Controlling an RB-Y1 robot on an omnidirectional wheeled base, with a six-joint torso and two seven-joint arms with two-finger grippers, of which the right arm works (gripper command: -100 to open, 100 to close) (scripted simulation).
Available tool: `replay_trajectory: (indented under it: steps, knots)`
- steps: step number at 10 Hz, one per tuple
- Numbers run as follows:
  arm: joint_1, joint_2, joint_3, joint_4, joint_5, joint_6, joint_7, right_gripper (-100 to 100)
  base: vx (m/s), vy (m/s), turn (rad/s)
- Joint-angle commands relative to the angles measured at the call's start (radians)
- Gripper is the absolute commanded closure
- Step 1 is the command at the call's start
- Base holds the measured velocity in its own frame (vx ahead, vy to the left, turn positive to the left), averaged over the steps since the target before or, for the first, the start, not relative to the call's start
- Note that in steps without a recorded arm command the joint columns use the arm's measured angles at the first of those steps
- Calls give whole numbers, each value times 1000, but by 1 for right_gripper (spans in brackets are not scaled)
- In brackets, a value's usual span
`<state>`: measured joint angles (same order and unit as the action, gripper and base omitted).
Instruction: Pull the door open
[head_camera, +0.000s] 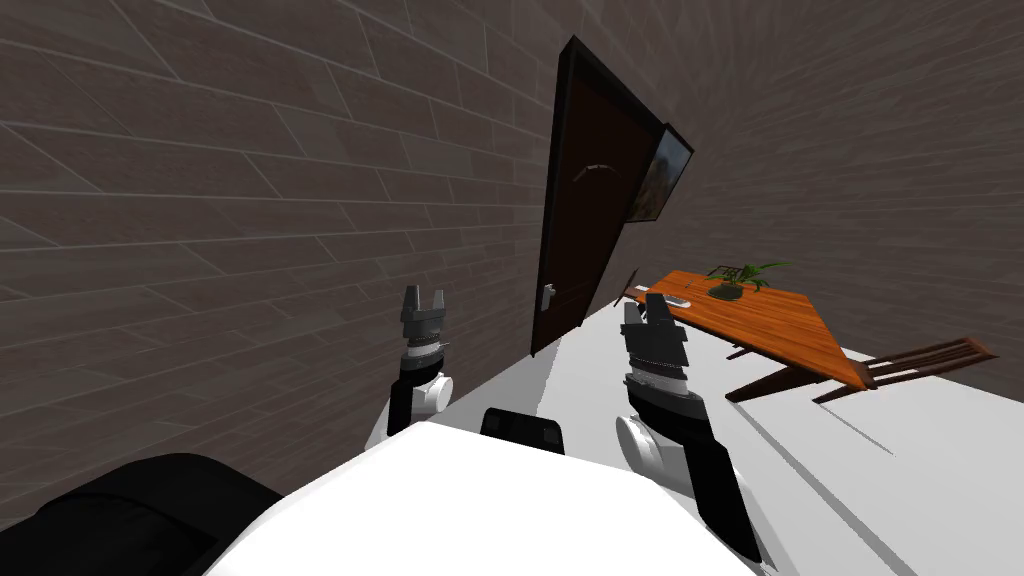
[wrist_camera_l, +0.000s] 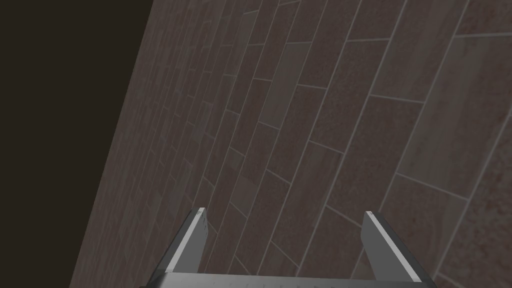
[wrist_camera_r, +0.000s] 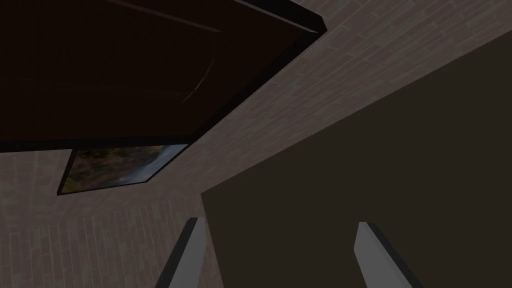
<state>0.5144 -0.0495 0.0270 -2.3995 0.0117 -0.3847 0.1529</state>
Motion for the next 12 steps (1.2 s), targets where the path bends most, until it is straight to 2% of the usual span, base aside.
replay_trajectory:
  steps: [1, 5, 12]
  knots:
    - [-6, -11, -3, 32, 16, -7, 21, -100, 53, -112, 114]
    - [-19, -36, -8, 103, 54, -23, 68, -100, 70, -19, 83]
    - [-54, -103, -24, 293, 156, -66, 198, -100, 82, -57, 121]
